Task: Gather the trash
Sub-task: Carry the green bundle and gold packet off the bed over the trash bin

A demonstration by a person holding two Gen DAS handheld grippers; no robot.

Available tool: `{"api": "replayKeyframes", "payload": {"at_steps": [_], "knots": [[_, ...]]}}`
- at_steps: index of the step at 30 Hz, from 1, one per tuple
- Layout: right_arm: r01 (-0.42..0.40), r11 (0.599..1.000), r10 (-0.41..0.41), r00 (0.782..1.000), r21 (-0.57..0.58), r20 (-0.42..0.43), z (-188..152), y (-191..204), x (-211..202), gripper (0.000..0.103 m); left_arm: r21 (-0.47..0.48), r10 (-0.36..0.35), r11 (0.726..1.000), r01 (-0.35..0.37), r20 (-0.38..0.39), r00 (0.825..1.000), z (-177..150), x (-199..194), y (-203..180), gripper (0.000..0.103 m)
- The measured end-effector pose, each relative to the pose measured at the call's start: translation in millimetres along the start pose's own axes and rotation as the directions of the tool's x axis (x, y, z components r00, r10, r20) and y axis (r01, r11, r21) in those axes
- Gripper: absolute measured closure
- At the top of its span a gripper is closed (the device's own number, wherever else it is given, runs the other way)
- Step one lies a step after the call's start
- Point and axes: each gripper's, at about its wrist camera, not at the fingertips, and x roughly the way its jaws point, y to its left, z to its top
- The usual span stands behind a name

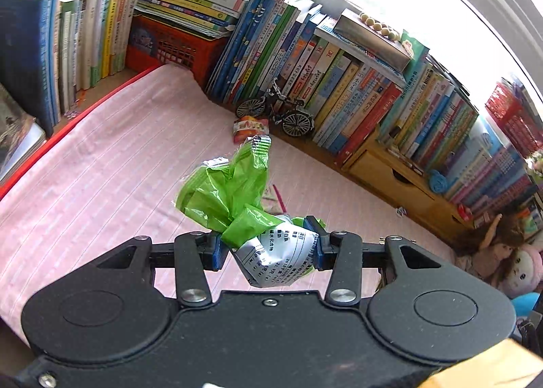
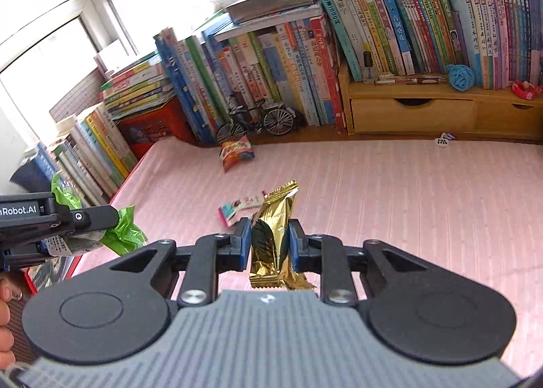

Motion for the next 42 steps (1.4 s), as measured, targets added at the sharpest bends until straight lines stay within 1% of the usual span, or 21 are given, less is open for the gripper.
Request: {"api": "replayKeyframes", "payload": {"at_steps": [4,11,20,24,33,37,42], "knots": [[-0.008,0.999,0.007,1.000,-0.033,-0.025,-24.2,21.5,-17.2,0.076,0.014,-0.002,1.000,0.001,0.018,1.000,-22.5,-31.1,21.2,0.061],[-0.031,0.996,0.024,0.996,-0.081,-0.084,-69.3,55.3,-34.3,0.076,0.066,0.033,0.997,-0.035,0.031,0.999,-60.8,-75.1,58.5,0.060],[-0.075,0.987,0.052,0.985,-0.139,-0.164,-131.4,98.8,-53.8,0.076,0.110,0.063,0.992,-0.063,0.004,0.998,-114.2,-108.5,103.3,0.060],[-0.089,0.986,0.059,0.977,-0.140,-0.205,-159.9,112.9,-59.7,0.075,0.121,0.080,0.990,-0.076,-0.029,0.996,-141.1,-115.3,122.4,0.060],[-0.134,0.980,0.081,0.944,-0.147,-0.319,-222.0,136.8,-61.8,0.075,0.096,0.133,0.988,-0.122,-0.123,0.983,-200.8,-117.7,168.5,0.060],[-0.152,0.976,0.088,0.928,-0.154,-0.362,-242.6,144.4,-56.0,0.075,0.066,0.154,0.987,-0.145,-0.170,0.973,-223.4,-111.1,187.7,0.060],[-0.150,0.978,0.074,0.902,-0.148,-0.425,-270.7,147.0,-43.1,0.075,0.039,0.173,0.985,-0.168,-0.233,0.957,-254.6,-100.7,208.3,0.060]]}}
